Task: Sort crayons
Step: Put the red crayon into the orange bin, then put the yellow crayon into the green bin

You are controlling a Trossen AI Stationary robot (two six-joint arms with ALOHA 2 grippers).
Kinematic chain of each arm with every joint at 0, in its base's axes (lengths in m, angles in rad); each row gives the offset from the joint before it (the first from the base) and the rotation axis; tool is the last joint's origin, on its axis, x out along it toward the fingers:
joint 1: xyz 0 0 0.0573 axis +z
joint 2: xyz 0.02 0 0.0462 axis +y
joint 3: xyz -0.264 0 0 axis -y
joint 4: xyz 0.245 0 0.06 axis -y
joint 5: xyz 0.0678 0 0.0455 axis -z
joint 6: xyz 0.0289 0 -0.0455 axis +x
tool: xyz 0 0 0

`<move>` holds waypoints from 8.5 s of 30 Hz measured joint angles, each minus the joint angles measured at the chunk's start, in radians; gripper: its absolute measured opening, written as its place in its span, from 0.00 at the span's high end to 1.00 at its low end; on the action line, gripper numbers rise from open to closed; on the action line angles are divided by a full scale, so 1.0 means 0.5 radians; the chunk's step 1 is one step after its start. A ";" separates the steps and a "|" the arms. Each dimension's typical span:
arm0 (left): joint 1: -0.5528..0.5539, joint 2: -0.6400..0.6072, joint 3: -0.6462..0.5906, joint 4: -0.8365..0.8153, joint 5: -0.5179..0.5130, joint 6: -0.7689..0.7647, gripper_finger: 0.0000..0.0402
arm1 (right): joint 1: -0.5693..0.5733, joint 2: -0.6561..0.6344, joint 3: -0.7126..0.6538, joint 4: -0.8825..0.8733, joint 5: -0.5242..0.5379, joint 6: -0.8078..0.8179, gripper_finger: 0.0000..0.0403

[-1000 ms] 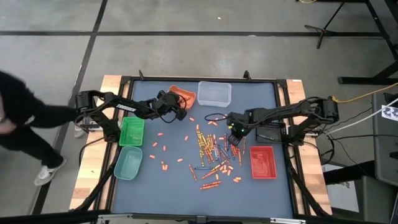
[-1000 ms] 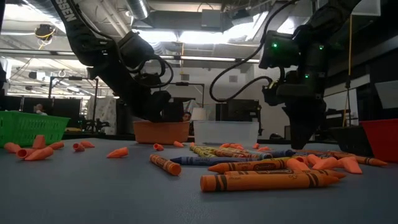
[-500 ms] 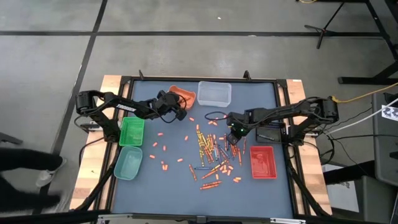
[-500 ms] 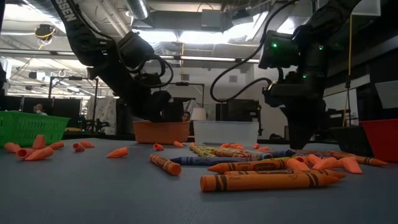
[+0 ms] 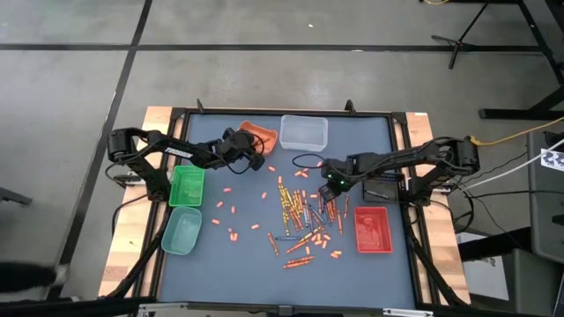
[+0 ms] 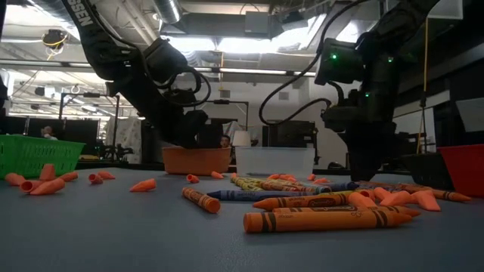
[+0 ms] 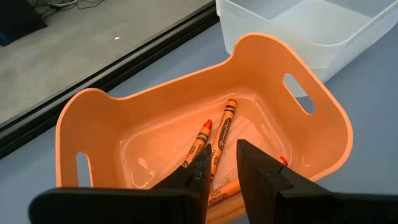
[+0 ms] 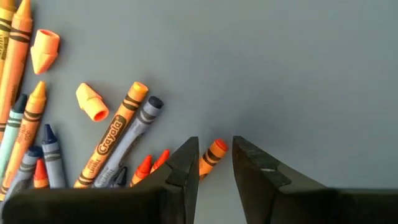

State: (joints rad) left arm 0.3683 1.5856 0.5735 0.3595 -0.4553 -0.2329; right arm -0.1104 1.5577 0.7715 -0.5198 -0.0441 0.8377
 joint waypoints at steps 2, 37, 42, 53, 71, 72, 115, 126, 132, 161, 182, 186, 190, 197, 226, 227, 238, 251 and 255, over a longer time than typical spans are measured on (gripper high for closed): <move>0.000 0.000 0.000 0.000 0.000 0.001 0.84 | 0.000 -0.001 0.000 -0.001 0.000 0.026 0.77; 0.000 0.000 0.001 -0.001 0.000 0.001 0.84 | 0.301 0.124 0.010 -0.008 0.292 0.250 0.79; -0.001 0.000 0.001 0.000 0.000 0.001 0.84 | 0.299 0.126 0.008 -0.008 0.294 0.229 0.90; -0.001 0.000 0.001 0.148 0.000 0.016 0.84 | 0.299 0.057 0.000 0.006 0.324 0.117 0.93; -0.057 -0.065 0.002 0.457 0.001 0.224 0.84 | 0.168 -0.066 -0.002 0.655 0.260 -0.414 0.96; -0.071 -0.100 0.002 0.433 0.001 0.247 0.84 | 0.144 -0.066 -0.002 0.717 0.260 -0.448 0.96; -0.794 -0.586 0.002 0.119 0.003 0.375 0.84 | -0.331 0.982 0.977 2.509 0.227 -1.903 0.95; -0.857 -0.586 0.002 0.102 0.006 0.369 0.84 | -0.331 1.110 1.224 2.226 0.333 -1.904 0.95; -0.874 -0.586 0.001 0.096 0.006 0.368 0.84 | -0.332 1.110 1.224 2.224 0.335 -1.904 0.91; -0.969 -0.374 -0.001 0.303 0.273 -0.002 0.84 | -0.331 0.240 1.224 0.297 0.142 -2.219 0.70; -0.910 0.242 0.514 0.273 0.893 0.456 0.70 | -0.330 -0.946 0.552 -0.323 0.007 -1.818 0.70; -0.863 0.314 0.733 -0.237 0.951 0.609 0.70 | -0.330 -1.150 0.343 -0.322 -0.003 -1.716 0.70; -0.824 0.330 0.839 -0.557 0.954 0.754 0.70 | -0.330 -1.310 0.174 -0.320 -0.004 -1.632 0.70; -0.762 0.346 0.858 -0.737 0.985 0.908 0.70 | -0.330 -1.437 -0.020 -0.313 -0.004 -1.556 0.70; -0.668 0.569 0.857 -0.752 1.171 1.067 0.70 | -0.330 -1.430 -0.172 -0.144 -0.041 -1.558 0.70; -0.668 0.575 0.858 -0.766 1.171 1.065 0.70 | -0.330 -1.430 -0.173 -0.144 -0.041 -1.558 0.70; -0.668 0.589 0.855 -0.794 1.155 1.064 0.70 | -0.330 -1.430 -0.172 -0.145 -0.042 -1.560 0.70; -0.667 0.620 0.856 -0.780 1.150 1.064 0.70 | -0.330 -1.430 -0.172 -0.144 -0.042 -1.559 0.70; -0.668 0.653 0.861 -0.752 1.148 1.066 0.70 | -0.329 -1.429 -0.172 -0.150 -0.041 -1.559 0.70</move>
State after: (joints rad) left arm 0.0345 1.9121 1.0040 -0.0165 0.1185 0.3003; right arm -0.2749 0.8433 0.6853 -0.5948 -0.0647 0.0582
